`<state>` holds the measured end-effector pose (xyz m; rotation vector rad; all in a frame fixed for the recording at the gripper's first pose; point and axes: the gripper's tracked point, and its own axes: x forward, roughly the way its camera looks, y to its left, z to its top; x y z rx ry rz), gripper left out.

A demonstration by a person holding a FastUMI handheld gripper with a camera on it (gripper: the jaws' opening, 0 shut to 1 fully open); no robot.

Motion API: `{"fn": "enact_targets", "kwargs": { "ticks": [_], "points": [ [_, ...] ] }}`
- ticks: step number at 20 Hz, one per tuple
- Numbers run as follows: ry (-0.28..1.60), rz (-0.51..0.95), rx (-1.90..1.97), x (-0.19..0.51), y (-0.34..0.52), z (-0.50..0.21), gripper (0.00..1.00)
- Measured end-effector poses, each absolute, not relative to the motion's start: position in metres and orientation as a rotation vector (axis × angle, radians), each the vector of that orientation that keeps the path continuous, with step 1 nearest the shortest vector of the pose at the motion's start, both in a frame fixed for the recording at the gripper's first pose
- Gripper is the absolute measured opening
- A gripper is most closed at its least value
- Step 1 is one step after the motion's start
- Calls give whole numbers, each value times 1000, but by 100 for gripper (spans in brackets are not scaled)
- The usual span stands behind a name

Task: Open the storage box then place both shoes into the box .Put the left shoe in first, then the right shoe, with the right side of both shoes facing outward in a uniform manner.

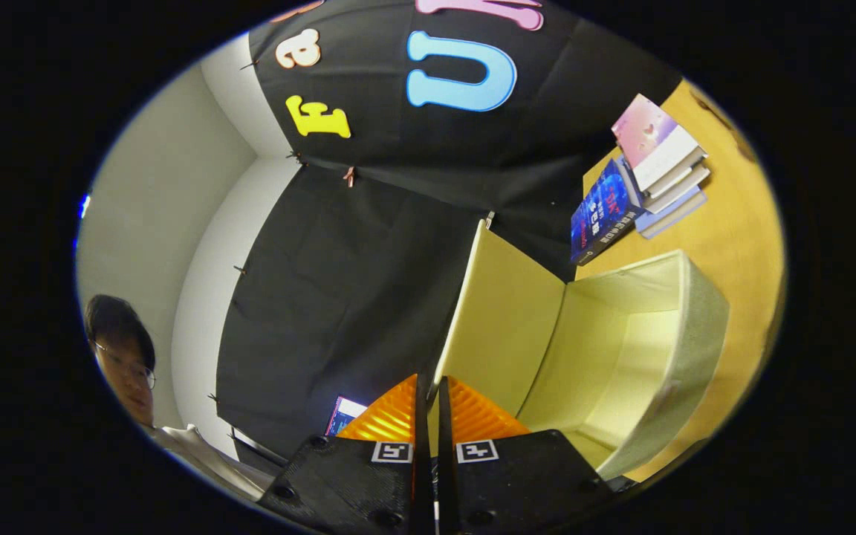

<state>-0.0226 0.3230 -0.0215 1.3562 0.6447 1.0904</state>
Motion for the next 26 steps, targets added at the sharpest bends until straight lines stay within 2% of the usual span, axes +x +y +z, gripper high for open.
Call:
{"fn": "enact_targets", "kwargs": {
  "ticks": [6,16,18,21,25,26],
  "points": [
    [663,1124,1321,-13,379,8,6],
    [679,1118,1275,-4,450,13,7],
    [702,1118,1262,-8,467,7,26],
    [724,1100,1262,-7,476,2,37],
    [721,1049,1239,0,469,-8,66],
    [718,1028,1228,4,463,-13,77]
  ]
}}
